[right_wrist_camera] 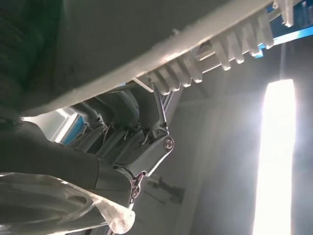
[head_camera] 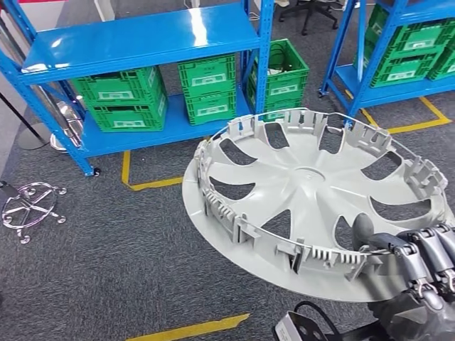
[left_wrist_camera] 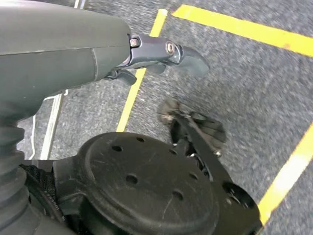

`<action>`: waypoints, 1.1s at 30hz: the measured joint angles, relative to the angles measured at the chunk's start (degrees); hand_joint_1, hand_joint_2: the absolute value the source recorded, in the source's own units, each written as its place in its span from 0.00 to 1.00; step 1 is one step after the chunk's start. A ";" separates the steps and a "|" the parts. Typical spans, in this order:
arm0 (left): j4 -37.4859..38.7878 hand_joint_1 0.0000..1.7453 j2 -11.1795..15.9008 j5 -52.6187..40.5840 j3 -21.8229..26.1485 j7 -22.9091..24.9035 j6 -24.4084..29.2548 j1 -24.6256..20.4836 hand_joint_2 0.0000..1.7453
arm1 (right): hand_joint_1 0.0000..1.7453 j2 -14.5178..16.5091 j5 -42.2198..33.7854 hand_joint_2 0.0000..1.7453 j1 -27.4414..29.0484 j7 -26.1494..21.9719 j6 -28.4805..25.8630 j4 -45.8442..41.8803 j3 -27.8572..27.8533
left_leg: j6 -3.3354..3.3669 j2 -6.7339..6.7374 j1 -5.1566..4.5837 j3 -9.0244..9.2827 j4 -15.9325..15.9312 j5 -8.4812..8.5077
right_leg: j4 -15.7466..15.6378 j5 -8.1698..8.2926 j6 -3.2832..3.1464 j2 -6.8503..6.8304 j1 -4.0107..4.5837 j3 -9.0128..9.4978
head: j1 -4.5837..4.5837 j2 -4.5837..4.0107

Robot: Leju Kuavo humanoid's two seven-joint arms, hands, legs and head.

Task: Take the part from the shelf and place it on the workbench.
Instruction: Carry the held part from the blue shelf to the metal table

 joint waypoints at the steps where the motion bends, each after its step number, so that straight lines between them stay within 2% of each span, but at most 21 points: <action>1: -0.03 0.00 0.00 0.00 0.04 -0.04 -0.16 -0.08 1.00 | 1.00 0.00 0.02 1.00 0.05 -0.04 0.00 -0.01 0.01 | 0.22 -1.21 -0.15 -1.33 3.94 -1.72 | -0.03 0.19 -0.49 1.26 0.27 -0.12 | -0.09 0.00; 3: -0.09 0.00 0.00 0.00 0.06 -0.01 -0.48 -0.25 1.00 | 1.00 0.00 0.04 1.00 0.08 -0.03 0.00 -0.02 0.01 | 1.53 -3.21 -0.78 -2.42 7.87 -2.32 | -0.02 0.53 -1.22 4.02 1.11 -0.31 | -0.14 -0.01; 4: -0.10 0.00 0.05 0.00 0.09 0.04 -0.56 -0.29 1.00 | 1.00 0.00 0.04 1.00 0.10 -0.03 0.00 -0.02 0.01 | 2.60 -4.51 -1.14 -1.34 5.87 -0.63 | -0.02 0.70 -1.44 5.23 1.41 -0.37 | -0.07 -0.01; 6: -0.05 0.00 0.13 0.00 0.26 0.23 -0.45 -0.28 1.00 | 1.00 0.00 0.04 1.00 0.03 -0.04 0.00 -0.02 0.01 | 3.98 -7.24 -1.44 0.60 0.26 2.04 | 0.05 1.10 -1.28 6.42 1.48 -0.82 | 0.18 -0.01; 7: -0.02 0.00 0.16 0.00 0.38 0.30 -0.35 -0.29 1.00 | 1.00 0.00 0.04 1.00 0.03 -0.05 0.00 -0.03 0.01 | 4.37 -8.16 -1.58 0.83 -0.88 2.26 | 0.07 1.37 -1.02 6.90 1.28 -1.20 | 0.23 -0.01; 8: 0.01 0.00 0.14 0.00 0.51 0.41 -0.27 -0.32 1.00 | 1.00 0.00 0.04 1.00 0.05 -0.07 0.00 -0.05 0.01 | 4.44 -8.08 -1.70 0.84 -1.51 2.30 | 0.04 1.67 -0.62 7.40 1.14 -1.59 | 0.24 -0.01; 9: 0.03 0.00 0.11 0.00 0.62 0.51 -0.20 -0.37 1.00 | 1.00 0.00 0.04 1.00 0.12 -0.11 0.00 -0.11 0.01 | 4.35 -7.48 -1.65 1.01 -2.38 2.30 | -0.04 1.95 -0.23 7.82 1.05 -2.00 | 0.20 0.00; 11: 0.04 0.00 0.05 0.00 0.88 0.67 -0.25 -0.40 1.00 | 1.00 0.00 0.04 1.00 0.22 -0.30 0.00 -0.24 0.01 | 3.99 -6.13 -1.22 1.34 -4.12 2.65 | 0.86 1.32 0.41 6.51 1.19 -3.17 | 0.32 0.00; 13: 0.07 0.00 0.01 0.00 1.26 0.76 -0.30 -0.33 1.00 | 1.00 0.00 0.03 1.00 0.19 -0.54 0.00 -0.31 0.01 | 3.73 -4.65 -0.92 1.35 -4.88 3.09 | 5.86 -1.70 1.07 3.61 1.09 -5.65 | 0.51 -0.01; 15: 0.10 0.00 -0.01 0.00 1.71 0.96 0.06 -0.25 1.00 | 1.00 0.00 -0.01 1.00 0.16 -0.69 0.00 -0.32 0.01 | 3.72 -3.08 -0.90 1.26 -4.84 3.15 | 12.81 -4.66 1.85 2.17 0.67 -8.51 | 0.60 -0.01; 16: 0.12 0.00 -0.04 0.00 1.94 1.07 0.39 -0.24 1.00 | 1.00 0.00 -0.02 1.00 0.19 -0.76 0.00 -0.32 0.01 | 3.65 -2.27 -0.87 1.28 -4.80 3.12 | 14.51 -4.91 2.20 1.88 0.44 -9.06 | 0.57 -0.01; 17: 0.14 0.00 -0.09 0.00 2.14 1.15 0.77 -0.26 1.00 | 1.00 0.00 -0.02 1.00 0.21 -0.87 0.00 -0.32 0.01 | 3.52 -1.51 -0.82 1.33 -4.74 3.03 | 14.07 -4.16 2.50 1.62 0.23 -8.56 | 0.58 -0.01; 19: 0.16 0.00 -0.16 -0.01 2.39 1.26 1.24 -0.33 1.00 | 1.00 0.00 -0.02 1.00 0.22 -1.25 0.00 -0.32 0.01 | 3.01 -0.18 -0.66 1.58 -4.48 2.68 | 7.35 -1.08 2.91 0.23 -0.05 -4.61 | 0.58 -0.01; 21: 0.27 0.00 -0.14 -0.02 2.46 1.44 1.33 -0.40 1.00 | 1.00 0.00 -0.01 1.00 0.19 -1.74 0.00 -0.34 0.01 | 2.27 0.80 -0.85 1.70 -4.04 2.19 | 0.92 0.49 2.40 -1.58 0.13 -0.78 | 0.57 -0.01; 22: 0.34 0.00 -0.12 -0.03 2.46 1.55 1.32 -0.45 1.00 | 1.00 0.00 0.00 1.00 0.19 -1.98 0.00 -0.36 0.01 | 1.95 1.18 -1.02 1.76 -3.87 2.03 | -0.35 0.44 1.86 -2.00 0.27 -0.07 | 0.54 -0.01; 25: 0.55 0.00 -0.04 -0.05 2.46 1.73 1.31 -0.59 1.00 | 1.00 0.00 0.00 1.00 0.26 -2.37 0.00 -0.41 -0.01 | 1.19 1.84 -1.07 1.96 -3.68 1.68 | -0.47 0.57 0.29 -0.58 0.36 -0.31 | 0.51 -0.01; 27: 0.63 0.00 0.01 -0.06 2.46 1.77 1.23 -0.63 1.00 | 1.00 0.01 0.00 1.00 0.22 -2.48 0.00 -0.42 -0.01 | 0.65 -0.13 -0.86 1.08 -1.14 -0.44 | -0.69 0.89 -0.52 0.43 0.14 -0.43 | 0.38 -0.01; 29: 0.64 0.00 0.03 -0.07 2.46 1.75 1.13 -0.67 1.00 | 1.00 0.02 0.00 1.00 0.18 -2.55 0.00 -0.43 0.01 | 0.36 -2.76 -0.78 -1.74 5.80 -4.41 | -0.74 1.08 -1.00 1.49 0.09 -0.59 | 0.24 -0.01; 30: 0.64 0.00 0.04 -0.07 2.46 1.72 1.10 -0.76 1.00 | 1.00 0.02 0.01 1.00 0.19 -2.59 0.00 -0.43 0.01 | 0.35 -3.32 -0.83 -3.25 9.54 -5.97 | -0.73 1.13 -1.08 2.12 0.14 -0.66 | 0.26 -0.01; 31: 0.64 0.00 0.04 -0.07 2.46 1.69 1.09 -0.89 1.00 | 1.00 0.02 0.01 1.00 0.20 -2.62 0.00 -0.43 0.01 | 0.40 -3.56 -0.91 -4.17 11.98 -6.53 | -0.72 1.18 -1.13 2.84 0.20 -0.68 | 0.25 -0.01; 33: 0.64 0.00 0.04 -0.06 2.46 1.75 1.07 -1.13 1.00 | 1.00 0.02 0.02 1.00 0.20 -2.68 0.00 -0.43 0.01 | 0.71 -3.87 -0.99 -3.31 10.43 -4.06 | -0.67 1.29 -1.09 4.45 0.30 -0.63 | 0.26 0.00</action>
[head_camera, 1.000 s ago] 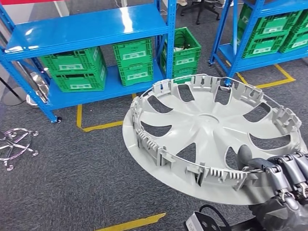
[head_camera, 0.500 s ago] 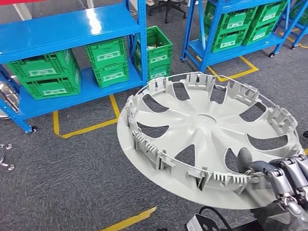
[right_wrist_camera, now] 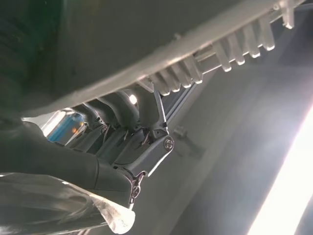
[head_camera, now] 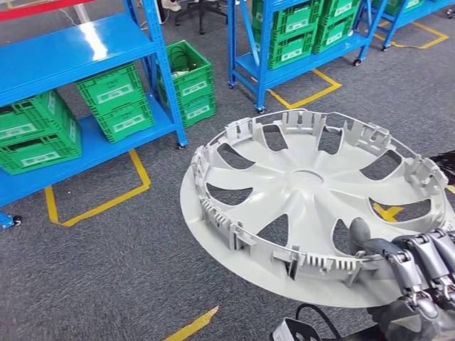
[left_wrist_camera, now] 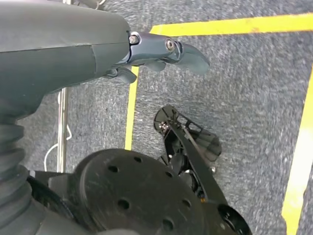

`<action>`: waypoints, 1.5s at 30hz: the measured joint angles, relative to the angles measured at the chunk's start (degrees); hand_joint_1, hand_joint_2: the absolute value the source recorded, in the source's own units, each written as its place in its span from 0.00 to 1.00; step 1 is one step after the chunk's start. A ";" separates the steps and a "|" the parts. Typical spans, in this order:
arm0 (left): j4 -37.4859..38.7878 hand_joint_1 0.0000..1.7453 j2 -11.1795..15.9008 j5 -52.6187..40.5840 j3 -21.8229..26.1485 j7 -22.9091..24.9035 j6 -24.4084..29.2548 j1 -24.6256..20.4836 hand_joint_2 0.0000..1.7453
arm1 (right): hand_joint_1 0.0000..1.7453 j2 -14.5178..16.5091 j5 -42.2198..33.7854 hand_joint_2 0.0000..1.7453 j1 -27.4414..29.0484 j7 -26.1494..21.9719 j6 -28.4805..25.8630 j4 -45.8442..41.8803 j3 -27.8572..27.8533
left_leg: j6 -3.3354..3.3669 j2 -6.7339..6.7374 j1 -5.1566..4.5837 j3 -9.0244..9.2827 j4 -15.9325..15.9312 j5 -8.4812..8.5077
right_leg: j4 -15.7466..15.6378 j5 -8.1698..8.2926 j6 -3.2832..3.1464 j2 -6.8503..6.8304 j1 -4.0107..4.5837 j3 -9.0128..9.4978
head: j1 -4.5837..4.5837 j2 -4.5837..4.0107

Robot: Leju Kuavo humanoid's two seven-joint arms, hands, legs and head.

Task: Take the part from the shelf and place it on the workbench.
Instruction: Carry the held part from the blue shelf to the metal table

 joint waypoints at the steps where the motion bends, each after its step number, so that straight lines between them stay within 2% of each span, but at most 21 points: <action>1: 0.00 0.00 0.00 0.00 0.00 0.05 0.01 -0.03 1.00 | 1.00 0.00 0.00 1.00 -0.01 -0.05 0.00 0.00 0.00 | 0.23 -0.60 0.05 1.51 -3.54 2.40 | 0.03 0.07 0.08 0.81 0.03 0.04 | -0.02 0.00; 3: 0.00 0.00 0.04 -0.01 -0.01 0.18 0.03 -0.01 1.00 | 1.00 0.02 0.01 1.00 -0.07 -0.24 0.00 0.00 -0.01 | 0.61 -3.19 0.26 4.19 -10.33 5.47 | 0.19 0.31 0.43 2.23 0.14 -0.18 | 0.00 0.00; 5: 0.00 0.00 0.08 0.01 -0.02 0.28 -0.01 -0.05 1.00 | 1.00 0.10 0.00 1.00 -0.10 -0.39 0.00 -0.07 -0.03 | 0.78 -4.69 0.38 4.95 -13.08 5.64 | 0.31 0.79 1.10 3.37 0.17 -0.96 | 0.04 -0.01; 7: 0.00 0.00 0.05 0.03 -0.02 0.40 -0.24 -0.15 1.00 | 1.00 0.24 -0.01 1.00 0.04 -0.46 0.00 -0.30 -0.05 | 1.14 -3.68 0.51 4.85 -13.77 5.75 | 0.28 1.25 1.88 4.02 0.11 -1.82 | 0.05 -0.01; 9: 0.00 0.00 0.03 0.04 -0.01 0.65 -0.58 -0.18 1.00 | 1.00 0.30 -0.03 1.00 0.13 -0.45 0.00 -0.61 -0.07 | 1.70 -2.24 0.75 4.80 -14.19 6.23 | 2.06 0.06 2.43 1.65 0.28 -3.12 | 0.39 -0.01; 11: 0.00 0.00 0.02 0.05 0.02 0.99 -0.77 -0.15 1.00 | 1.00 0.31 -0.08 1.00 0.11 -0.42 0.00 -0.77 -0.07 | 2.00 -0.56 0.76 4.69 -14.32 6.38 | 8.08 -3.32 2.84 -1.62 0.37 -5.99 | 0.79 -0.01; 14: 0.07 0.00 0.05 0.06 0.24 1.22 -0.80 -0.13 1.00 | 1.00 0.31 -0.09 1.00 0.15 -0.37 0.00 -0.79 -0.09 | 2.11 2.15 0.65 4.53 -14.30 6.29 | 15.93 -6.11 3.29 -2.70 0.23 -9.13 | 0.86 -0.01; 18: 0.26 0.00 0.06 0.06 0.94 1.53 -1.06 -0.20 1.00 | 1.00 0.31 -0.07 1.00 0.16 -0.51 0.00 -0.99 -0.24 | 1.67 4.64 0.32 4.98 -14.19 5.80 | 4.05 -1.08 2.75 -5.68 0.54 -1.66 | 0.90 -0.01; 20: 0.31 0.00 0.10 0.06 1.18 1.76 -1.47 -0.26 1.00 | 1.00 0.32 -0.07 1.00 0.12 -0.73 0.00 -1.20 -0.37 | 1.13 5.62 -0.11 5.08 -14.09 5.55 | 0.34 -0.84 1.97 -6.98 0.87 0.44 | 0.88 0.01; 22: 0.33 0.00 0.18 0.06 1.38 2.04 -1.87 -0.38 1.00 | 1.00 0.36 -0.08 1.00 0.17 -1.15 0.00 -1.42 -0.54 | 0.66 6.65 -0.27 5.20 -14.07 5.35 | 0.11 -0.80 1.21 -5.95 0.87 0.37 | 0.86 0.01; 24: 0.33 0.00 0.27 0.06 1.63 2.26 -2.09 -0.53 1.00 | 1.00 0.45 -0.08 1.00 0.18 -1.73 0.00 -1.67 -0.74 | 0.03 4.94 -0.06 4.81 -12.51 3.95 | -0.11 -0.56 0.57 -4.74 0.64 0.30 | 0.72 0.00; 26: 0.33 0.00 0.27 0.06 2.08 2.22 -2.15 -0.61 1.00 | 1.00 0.60 -0.07 1.00 0.13 -2.09 0.00 -1.82 -0.96 | -0.49 1.88 0.25 2.36 -6.65 0.56 | -0.23 -0.41 0.06 -3.57 0.47 0.30 | 0.50 -0.01; 29: 0.33 0.00 0.13 0.06 2.99 1.82 -2.33 -0.69 1.00 | 1.00 0.66 -0.05 1.00 0.17 -2.31 0.00 -1.91 -1.52 | -0.62 0.87 0.31 -1.13 1.89 -2.08 | -0.20 -0.41 -0.19 -1.38 0.48 0.45 | 0.47 0.00; 31: 0.33 0.00 0.11 0.06 3.55 2.00 -2.51 -0.78 1.00 | 1.00 0.67 -0.05 1.00 0.24 -2.40 0.00 -1.92 -1.85 | -0.41 0.50 0.33 0.58 -1.57 1.35 | -0.13 -0.39 -0.17 0.36 0.48 0.70 | 0.46 0.00; 33: 0.34 0.00 0.13 0.06 3.86 2.34 -2.38 -0.76 1.00 | 1.00 0.68 -0.05 1.00 0.25 -2.37 0.00 -1.92 -2.00 | -0.04 -1.81 0.49 3.40 -8.52 5.23 | 0.04 -0.31 0.02 1.88 0.51 0.62 | 0.48 -0.01; 35: 0.36 0.00 0.13 0.06 4.01 2.60 -1.97 -0.72 1.00 | 1.00 0.70 -0.06 1.00 0.28 -2.41 0.00 -1.97 -2.15 | 0.31 -3.83 0.60 4.69 -12.49 5.92 | 0.27 0.02 0.60 3.06 0.50 -0.13 | 0.49 0.00; 37: 0.37 0.00 0.10 0.06 4.04 2.85 -1.68 -0.79 1.00 | 1.00 0.79 -0.07 1.00 0.54 -2.54 0.00 -2.05 -2.37 | 0.74 -3.48 0.62 4.72 -13.50 5.51 | 0.25 0.55 1.44 4.06 0.42 -1.00 | 0.50 0.00; 40: 0.37 0.00 0.05 0.06 4.04 3.12 -1.76 -0.85 1.00 | 1.00 0.92 -0.08 1.00 1.11 -2.67 0.00 -2.15 -2.60 | 1.64 -1.60 0.93 4.65 -14.13 6.07 | 3.14 -1.14 2.22 1.00 0.56 -3.11 | 0.80 -0.01; 42: 0.37 0.00 0.10 0.06 4.04 3.39 -1.91 -0.84 1.00 | 1.00 0.94 -0.09 1.00 1.24 -2.74 0.00 -2.19 -2.74 | 1.96 -0.02 0.85 4.58 -14.17 6.12 | 10.21 -4.62 2.68 -1.86 0.52 -6.52 | 1.06 0.00; 44: 0.38 0.00 0.17 0.06 4.05 3.68 -2.04 -0.87 1.00 | 1.00 0.94 -0.10 1.00 1.43 -2.81 0.00 -2.19 -3.00 | 2.01 1.69 0.74 4.57 -14.16 6.03 | 15.91 -6.36 3.03 -2.55 0.36 -9.08 | 1.03 0.00; 45: 0.39 0.00 0.20 0.06 4.06 3.80 -2.12 -0.92 1.00 | 1.00 0.94 -0.10 1.00 1.53 -2.87 0.00 -2.19 -3.14 | 2.00 2.45 0.71 4.62 -14.15 5.94 | 15.87 -5.74 3.10 -2.74 0.30 -8.89 | 1.05 0.00</action>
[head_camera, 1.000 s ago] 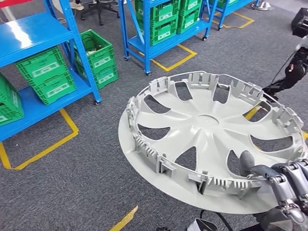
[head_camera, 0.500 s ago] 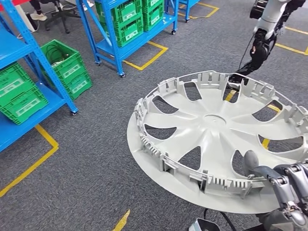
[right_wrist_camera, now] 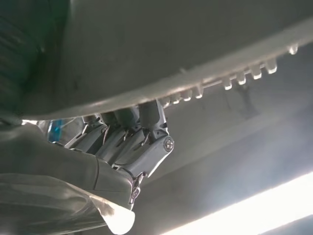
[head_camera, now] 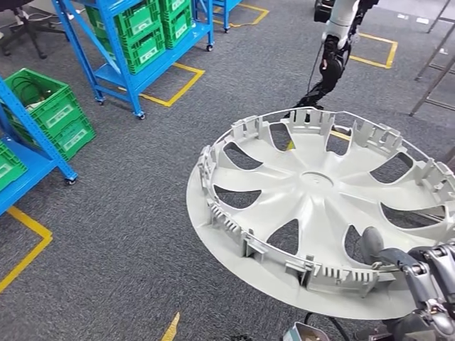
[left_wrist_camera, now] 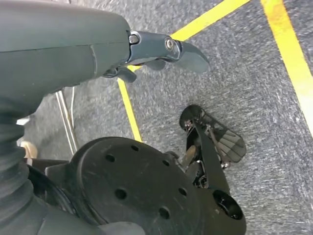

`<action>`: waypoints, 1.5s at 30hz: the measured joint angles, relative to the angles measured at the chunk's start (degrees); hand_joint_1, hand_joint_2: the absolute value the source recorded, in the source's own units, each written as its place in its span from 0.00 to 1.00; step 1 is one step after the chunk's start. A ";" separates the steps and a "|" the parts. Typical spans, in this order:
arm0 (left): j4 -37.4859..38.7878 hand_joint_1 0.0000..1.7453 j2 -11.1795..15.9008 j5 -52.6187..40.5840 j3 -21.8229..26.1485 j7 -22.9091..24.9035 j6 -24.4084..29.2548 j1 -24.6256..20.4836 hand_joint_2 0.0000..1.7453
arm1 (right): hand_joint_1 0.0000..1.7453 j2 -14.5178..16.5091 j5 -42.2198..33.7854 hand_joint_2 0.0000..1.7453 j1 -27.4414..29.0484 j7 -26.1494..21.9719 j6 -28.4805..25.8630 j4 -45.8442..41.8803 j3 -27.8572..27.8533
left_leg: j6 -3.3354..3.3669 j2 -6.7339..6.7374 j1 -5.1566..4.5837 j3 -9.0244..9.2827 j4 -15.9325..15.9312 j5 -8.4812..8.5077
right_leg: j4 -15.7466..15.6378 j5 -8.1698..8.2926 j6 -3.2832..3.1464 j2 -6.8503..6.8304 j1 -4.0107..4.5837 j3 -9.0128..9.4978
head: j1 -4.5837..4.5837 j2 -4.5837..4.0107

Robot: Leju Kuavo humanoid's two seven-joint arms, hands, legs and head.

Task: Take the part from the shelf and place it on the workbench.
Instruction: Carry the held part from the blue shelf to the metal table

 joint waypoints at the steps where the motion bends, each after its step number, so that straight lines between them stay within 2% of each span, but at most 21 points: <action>1: 0.01 0.00 0.02 0.00 0.02 0.10 -0.12 -0.08 1.00 | 1.00 0.00 0.01 1.00 0.11 -0.08 0.00 -0.01 -0.12 | -0.06 0.69 -0.01 0.12 0.00 -0.12 | -2.43 1.52 -0.02 -0.35 -0.02 1.46 | -0.02 -0.01; 4: 0.02 0.00 0.09 0.00 0.05 0.43 -0.62 -0.19 1.00 | 1.00 0.00 0.02 1.00 0.32 -0.55 0.00 -0.07 -0.43 | -0.68 2.31 -0.31 0.66 0.06 -0.67 | -13.51 5.11 -0.72 -3.10 0.36 7.96 | -0.04 0.00; 6: 0.03 0.00 0.17 0.00 0.08 0.56 -0.74 -0.20 1.00 | 1.00 0.01 0.02 1.00 0.37 -0.96 0.00 -0.20 -0.72 | -1.22 3.17 -0.59 0.89 0.06 -0.91 | -15.47 4.95 -1.59 -3.50 0.73 9.06 | -0.09 0.00; 8: 0.03 0.00 0.24 0.00 0.10 0.69 -0.75 -0.26 1.00 | 1.00 0.04 0.01 1.00 0.44 -1.22 0.00 -0.48 -1.11 | -1.81 3.48 -0.54 1.20 0.05 -1.20 | -15.70 5.16 -2.35 -2.29 0.62 8.90 | -0.09 -0.01; 10: 0.04 0.00 0.31 0.00 0.09 0.82 -0.82 -0.25 1.00 | 1.00 0.18 0.01 1.00 0.45 -1.31 0.00 -0.77 -1.42 | -2.41 1.47 -0.36 0.51 2.29 -3.06 | -15.98 5.40 -3.01 -1.21 0.35 8.94 | -0.22 -0.01; 13: 0.05 0.00 0.42 0.00 0.09 0.95 -1.20 -0.24 1.00 | 1.00 0.41 0.02 1.00 0.45 -1.30 0.00 -0.87 -1.79 | -2.69 -1.37 -0.26 -4.02 13.10 -8.36 | -16.03 5.46 -3.50 0.56 0.25 9.02 | -0.35 -0.01; 15: 0.05 0.00 0.49 0.00 0.08 0.95 -1.49 -0.33 1.00 | 1.00 0.44 0.03 1.00 0.48 -1.30 0.00 -0.87 -2.04 | -2.59 -1.60 -0.43 -5.21 16.47 -8.38 | -16.01 5.42 -3.58 2.13 0.28 9.26 | -0.35 -0.01; 17: 0.05 0.00 0.54 0.00 0.07 1.18 -1.55 -0.39 1.00 | 1.00 0.45 0.03 1.00 0.52 -1.27 0.00 -0.87 -2.26 | -2.22 -2.13 -0.50 -3.05 11.64 -4.25 | -15.99 5.41 -3.58 3.82 0.32 9.63 | -0.35 -0.01; 19: 0.09 0.00 0.61 0.00 0.07 1.64 -1.32 -0.32 1.00 | 1.00 0.46 0.04 1.00 0.54 -1.14 0.00 -0.87 -2.50 | -1.68 -4.63 -0.44 -0.35 4.79 -0.68 | -15.93 5.46 -3.41 5.28 0.31 9.65 | -0.32 -0.01; 21: 0.18 0.00 0.62 0.00 0.07 2.09 -0.87 -0.36 1.00 | 1.00 0.48 0.03 1.00 0.64 -0.87 0.00 -0.95 -2.78 | -1.21 -6.63 -0.46 0.64 1.35 -0.22 | -15.77 5.81 -2.78 6.43 0.14 8.88 | -0.42 -0.01; 23: 0.22 0.00 0.58 0.00 0.07 2.35 -0.57 -0.55 1.00 | 1.00 0.49 0.03 1.00 0.91 -0.64 0.00 -1.15 -3.08 | -0.81 -6.18 -0.41 0.48 0.23 -0.47 | -15.77 6.41 -1.87 7.45 0.00 7.90 | -0.46 0.00; 26: 0.26 0.00 0.45 -0.06 0.07 2.35 -0.44 -0.56 1.00 | 1.00 0.51 0.01 1.00 1.33 -0.50 0.00 -1.42 -3.36 | -0.02 -4.10 0.00 0.57 -0.84 0.20 | -12.69 4.74 -1.09 4.38 0.28 5.69 | -0.10 -0.01; 28: 0.27 0.00 0.27 -0.85 -0.47 1.72 0.13 -0.38 1.00 | 1.00 0.52 -0.01 1.00 1.38 -0.23 0.00 -1.48 -3.46 | 0.22 -2.44 -0.13 0.59 -0.92 0.29 | -5.59 1.31 -0.71 1.07 0.33 2.24 | 0.23 -0.01; 30: 0.28 0.00 0.03 -4.93 -3.40 0.09 1.01 0.07 1.00 | 1.00 0.52 -0.01 1.00 1.34 0.46 0.00 -1.48 -3.68 | 0.22 -0.79 -0.26 0.56 -0.89 0.20 | -0.10 -0.39 -0.45 0.08 0.19 -0.27 | 0.25 -0.01; 32: 0.24 0.00 0.57 -15.59 -10.12 -1.01 1.51 0.17 1.00 | 1.00 0.54 -0.01 1.00 1.29 1.03 0.00 -1.49 -4.06 | 0.21 0.37 -0.43 0.70 -0.88 0.04 | -2.74 1.73 -0.45 -0.58 -0.02 1.49 | 0.22 -0.01; 34: 0.09 0.00 2.32 -33.45 -18.47 0.61 1.46 -1.28 1.00 | 1.00 0.56 0.01 1.00 1.11 1.02 0.00 -1.48 -4.39 | 0.07 0.85 -1.00 1.03 -0.88 -0.21 | -10.76 4.44 -0.79 -2.85 -0.11 6.21 | 0.19 -0.01; 37: -0.89 0.00 5.51 -73.85 -28.15 5.04 0.68 -6.27 1.00 | 1.00 0.62 0.04 1.00 0.56 0.66 0.00 -1.45 -4.55 | -0.39 1.18 -2.27 1.54 -1.14 -0.46 | -15.39 4.62 -1.82 -4.79 -0.33 9.36 | 0.01 0.00; 39: -2.67 0.00 6.64 -102.19 -32.49 6.74 -1.16 -9.42 1.00 | 1.00 0.64 0.03 1.00 0.49 0.24 0.00 -1.45 -4.50 | -0.90 1.69 -2.42 2.10 -1.36 -0.69 | -15.62 4.87 -2.47 -3.60 -0.74 9.53 | 0.01 0.00; 41: -5.13 0.00 7.16 -118.86 -35.13 7.87 -3.52 -11.24 1.00 | 1.00 0.71 0.02 1.00 0.49 -0.19 0.00 -1.48 -4.37 | -1.58 0.08 -2.09 1.34 0.97 -2.56 | -15.98 5.28 -3.22 -2.22 -0.88 9.44 | -0.40 -0.01; 43: -7.23 0.00 7.61 -122.11 -36.83 8.25 -5.04 -11.98 1.00 | 1.00 0.81 0.02 1.00 0.50 -0.41 0.00 -1.49 -4.23 | -1.97 -2.12 -1.78 -2.01 7.98 -6.35 | -16.07 5.49 -3.71 -0.78 -0.68 9.14 | -0.88 -0.01; 45: -8.65 0.00 8.12 -120.83 -38.43 8.26 -5.73 -12.18 1.00 | 1.00 0.85 0.05 1.00 0.51 -0.62 0.00 -1.48 -4.15 | -2.09 -2.51 -1.74 -5.46 14.85 -8.55 | -16.04 5.50 -3.83 0.76 -0.42 9.01 | -0.87 -0.01</action>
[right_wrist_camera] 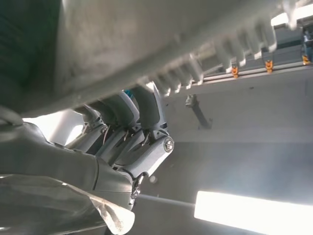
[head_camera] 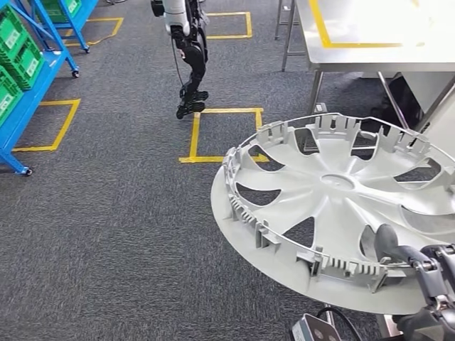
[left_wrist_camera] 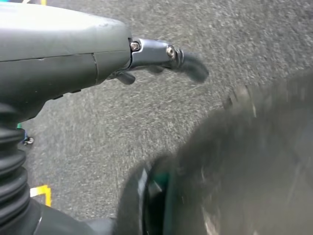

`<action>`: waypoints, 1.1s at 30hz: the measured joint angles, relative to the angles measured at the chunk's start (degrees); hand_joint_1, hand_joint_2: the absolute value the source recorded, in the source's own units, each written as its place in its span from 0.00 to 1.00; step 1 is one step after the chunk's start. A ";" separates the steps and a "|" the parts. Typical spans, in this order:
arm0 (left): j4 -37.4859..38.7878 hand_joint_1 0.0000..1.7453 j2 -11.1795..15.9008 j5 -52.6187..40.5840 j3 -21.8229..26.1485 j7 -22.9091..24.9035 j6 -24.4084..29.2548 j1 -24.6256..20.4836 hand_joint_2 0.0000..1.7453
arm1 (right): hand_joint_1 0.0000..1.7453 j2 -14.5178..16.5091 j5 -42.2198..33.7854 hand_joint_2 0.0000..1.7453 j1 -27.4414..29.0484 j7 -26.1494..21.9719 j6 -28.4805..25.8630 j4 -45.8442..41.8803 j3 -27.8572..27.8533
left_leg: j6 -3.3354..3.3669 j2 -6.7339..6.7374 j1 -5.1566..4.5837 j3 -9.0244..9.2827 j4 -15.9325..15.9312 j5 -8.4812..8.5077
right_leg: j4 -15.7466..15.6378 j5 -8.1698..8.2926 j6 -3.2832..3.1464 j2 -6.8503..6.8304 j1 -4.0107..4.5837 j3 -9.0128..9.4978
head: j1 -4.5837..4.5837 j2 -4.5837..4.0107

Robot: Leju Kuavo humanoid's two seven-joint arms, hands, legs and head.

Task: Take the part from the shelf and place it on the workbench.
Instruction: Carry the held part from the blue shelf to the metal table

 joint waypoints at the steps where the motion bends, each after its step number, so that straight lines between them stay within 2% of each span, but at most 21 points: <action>1: -0.56 0.00 0.26 0.56 -0.61 0.02 -0.12 -0.03 1.00 | 1.00 0.01 0.01 1.00 0.00 -0.09 0.00 0.01 0.02 | -0.01 -0.05 0.02 -0.70 0.94 0.59 | 0.02 -0.01 0.01 0.76 0.08 0.00 | 0.01 0.00; 2: -1.05 0.00 0.47 0.79 -1.02 0.09 -0.14 -0.07 1.00 | 1.00 0.01 0.02 1.00 0.00 -0.16 0.00 0.01 0.04 | 0.03 -0.23 0.09 -0.50 -0.47 2.39 | 0.05 -0.02 0.03 1.51 0.12 0.04 | 0.02 0.00; 3: -1.45 0.00 0.66 0.90 -1.31 0.19 -0.12 -0.10 1.00 | 1.00 0.02 0.02 1.00 0.00 -0.20 0.00 0.01 0.08 | 0.06 -0.80 0.25 0.31 -3.59 4.91 | 0.09 -0.05 0.08 2.22 0.14 0.08 | 0.01 0.00; 5: -2.10 0.00 0.92 0.84 -1.77 0.37 -0.08 -0.11 1.00 | 1.00 0.02 0.02 1.00 -0.06 -0.34 0.00 0.02 0.18 | 0.11 -3.78 0.86 2.01 -10.38 9.02 | 0.37 -0.14 0.35 3.57 0.22 -0.20 | 0.03 0.00; 7: -2.65 0.00 1.12 0.72 -2.09 0.42 -0.01 -0.14 1.00 | 1.00 0.02 0.00 1.00 -0.13 -0.58 0.00 0.02 0.37 | 0.35 -5.86 1.17 2.50 -13.32 9.94 | 0.73 -0.02 0.94 4.78 0.22 -0.95 | 0.07 0.00; 9: -3.08 0.00 1.28 1.38 -2.14 0.37 0.10 -0.09 1.00 | 1.00 0.04 0.00 1.00 -0.07 -0.67 0.00 0.01 0.55 | 0.98 -5.01 1.12 2.46 -13.76 9.88 | 0.81 0.21 1.62 5.73 0.05 -1.59 | 0.08 0.00; 11: -3.30 0.00 1.52 4.42 -1.85 -0.23 1.39 0.65 1.00 | 1.00 0.07 -0.01 1.00 -0.06 -0.55 0.00 0.01 0.62 | 1.70 -3.42 1.21 2.76 -14.26 10.09 | 2.50 -0.92 2.08 3.72 0.21 -2.76 | 0.32 0.00; 13: -3.40 0.00 2.21 10.32 -0.46 -1.27 5.33 2.99 1.00 | 1.00 0.05 -0.03 1.00 -0.15 -0.20 0.00 0.02 0.67 | 2.28 -1.35 1.09 3.13 -14.51 9.98 | 8.41 -4.01 2.41 0.44 0.39 -5.71 | 0.62 0.00; 15: -3.91 0.00 3.18 14.43 2.00 -1.71 10.18 5.68 1.00 | 1.00 0.03 -0.05 1.00 -0.17 0.56 0.00 0.05 0.92 | 2.62 0.71 0.84 3.24 -14.49 9.70 | 15.30 -6.48 2.68 -0.75 0.24 -9.16 | 0.69 0.00; 16: -4.34 0.00 3.58 13.92 2.85 -1.65 11.73 6.19 1.00 | 1.00 -0.01 -0.05 1.00 -0.17 1.10 0.00 0.10 1.17 | 2.68 1.44 0.76 3.24 -14.48 9.62 | 16.66 -6.39 2.75 -0.99 0.17 -9.89 | 0.68 0.00; 17: -4.78 0.00 3.84 11.28 3.14 -1.68 12.31 5.73 1.00 | 1.00 -0.09 -0.05 1.00 -0.20 1.69 0.00 0.20 1.51 | 2.68 1.87 0.72 3.22 -14.47 9.57 | 15.69 -5.20 2.76 -1.25 0.13 -9.43 | 0.69 0.00; 18: -5.11 0.00 3.87 6.90 2.85 -2.02 11.97 4.49 1.00 | 1.00 -0.22 -0.03 1.00 -0.31 2.22 0.00 0.34 1.91 | 2.64 2.07 0.71 3.22 -14.46 9.54 | 12.72 -3.32 2.71 -1.74 0.10 -7.92 | 0.71 0.00; 20: -5.40 0.00 3.34 -5.24 1.63 -4.16 9.81 0.73 1.00 | 1.00 -0.56 0.01 1.00 -0.95 2.85 0.00 0.78 2.86 | 2.37 2.20 0.50 3.19 -14.35 9.43 | 4.92 -0.48 2.43 -4.49 0.47 -3.81 | 0.74 0.00; 22: -5.64 0.00 1.44 -19.44 0.37 -7.65 5.76 -3.54 1.00 | 1.00 -1.04 0.02 1.00 -1.91 3.37 0.00 1.52 4.33 | 1.91 2.64 0.17 2.98 -14.17 9.40 | 1.17 -0.02 1.85 -6.41 1.01 -1.92 | 0.73 0.01; 24: -5.83 0.00 -1.51 -31.53 -0.94 -10.71 0.99 -6.99 1.00 | 1.00 -1.70 0.01 1.00 -2.69 4.04 0.00 2.53 6.54 | 1.41 3.82 0.15 2.93 -14.08 9.23 | 0.82 0.16 1.17 -5.24 1.17 -1.99 | 0.73 0.02; 26: -5.86 0.00 -3.79 -37.02 -2.24 -12.30 -1.84 -8.67 1.00 | 1.00 -2.28 0.02 1.00 -3.15 4.42 0.00 3.35 8.73 | 0.82 3.25 0.46 2.64 -12.69 8.03 | 0.54 0.49 0.59 -3.47 1.05 -1.94 | 0.66 0.01; 28: -5.86 0.00 -5.24 -37.40 -3.25 -13.74 -4.33 -9.16 1.00 | 1.00 -2.75 0.04 1.00 -3.62 4.68 0.00 4.11 10.37 | 0.43 1.25 0.80 -0.03 -7.04 5.05 | 0.39 0.63 0.11 -1.72 0.94 -1.81 | 0.52 0.00; 30: -5.84 0.00 -6.79 -35.75 -3.82 -15.31 -9.26 -9.50 1.00 | 1.00 -3.62 0.11 1.00 -4.64 5.89 0.01 5.43 12.11 | 0.41 0.45 0.92 -4.28 0.51 2.29 | 0.39 0.64 -0.10 0.00 0.98 -1.78 | 0.47 0.00; 31: -5.76 0.00 -7.57 -34.57 -3.91 -15.63 -12.27 -9.74 1.00 | 1.00 -4.34 0.15 1.00 -5.29 6.84 0.02 6.29 13.35 | 0.47 0.35 0.92 -5.67 2.55 2.19 | 0.40 0.64 -0.11 0.87 1.01 -1.74 | 0.47 0.00; 32: -5.65 0.00 -8.28 -33.31 -3.89 -15.48 -15.19 -10.05 1.00 | 1.00 -5.16 0.20 1.00 -5.90 7.84 0.02 7.15 14.77 | 0.60 0.26 0.91 -6.05 2.51 3.23 | 0.40 0.64 -0.11 1.74 1.04 -1.65 | 0.44 0.00; 33: -5.57 0.00 -8.89 -31.86 -3.79 -14.59 -18.10 -10.34 1.00 | 1.00 -5.94 0.24 1.00 -6.50 8.74 0.02 8.00 16.18 | 0.80 0.01 0.91 -5.35 0.30 5.28 | 0.41 0.65 -0.10 2.63 1.05 -1.52 | 0.45 0.00</action>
